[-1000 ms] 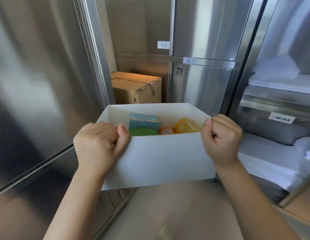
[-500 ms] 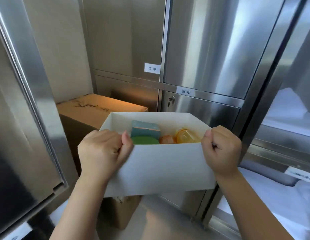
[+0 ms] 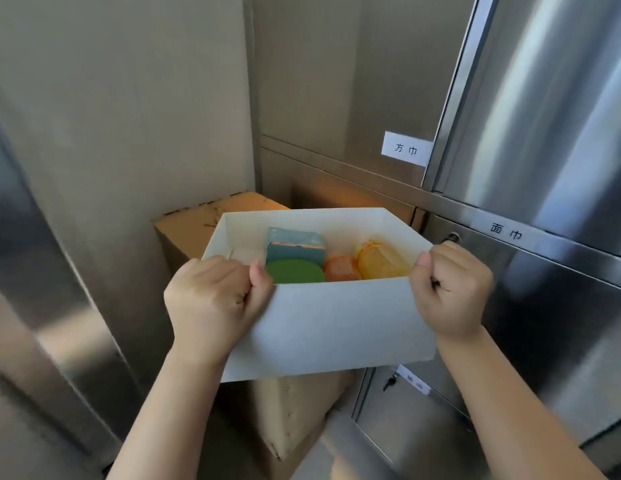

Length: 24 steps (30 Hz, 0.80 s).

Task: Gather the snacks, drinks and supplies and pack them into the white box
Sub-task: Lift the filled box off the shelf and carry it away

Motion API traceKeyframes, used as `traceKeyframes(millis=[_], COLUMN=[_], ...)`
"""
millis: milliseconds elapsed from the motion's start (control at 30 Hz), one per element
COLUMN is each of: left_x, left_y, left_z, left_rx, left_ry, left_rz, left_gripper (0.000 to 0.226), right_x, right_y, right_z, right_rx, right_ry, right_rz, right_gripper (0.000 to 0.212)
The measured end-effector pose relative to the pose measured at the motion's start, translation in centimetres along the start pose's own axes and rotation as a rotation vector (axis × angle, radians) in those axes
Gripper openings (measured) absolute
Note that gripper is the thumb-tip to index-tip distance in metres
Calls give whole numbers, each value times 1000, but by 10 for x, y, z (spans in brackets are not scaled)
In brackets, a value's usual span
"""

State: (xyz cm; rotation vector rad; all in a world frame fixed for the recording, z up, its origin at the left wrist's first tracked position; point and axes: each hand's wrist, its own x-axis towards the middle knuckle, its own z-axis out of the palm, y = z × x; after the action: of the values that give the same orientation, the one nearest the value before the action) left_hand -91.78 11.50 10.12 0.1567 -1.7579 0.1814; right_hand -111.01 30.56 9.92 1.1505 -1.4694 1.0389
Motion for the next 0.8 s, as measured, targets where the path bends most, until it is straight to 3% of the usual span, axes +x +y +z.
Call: traceKeyframes(millis=[333, 800], left_x=[-19, -9], left_y=[-45, -135], left_z=[98, 171], left_rx=[346, 672], left_ry=[-77, -145], left_rz=[-50, -49], left_gripper=[52, 48], right_x=[-1, 28], right_y=[105, 145], right_z=[168, 350], right_rx=[188, 457], right_ry=[-45, -51], right_rz=[-34, -37], right_gripper=[54, 59])
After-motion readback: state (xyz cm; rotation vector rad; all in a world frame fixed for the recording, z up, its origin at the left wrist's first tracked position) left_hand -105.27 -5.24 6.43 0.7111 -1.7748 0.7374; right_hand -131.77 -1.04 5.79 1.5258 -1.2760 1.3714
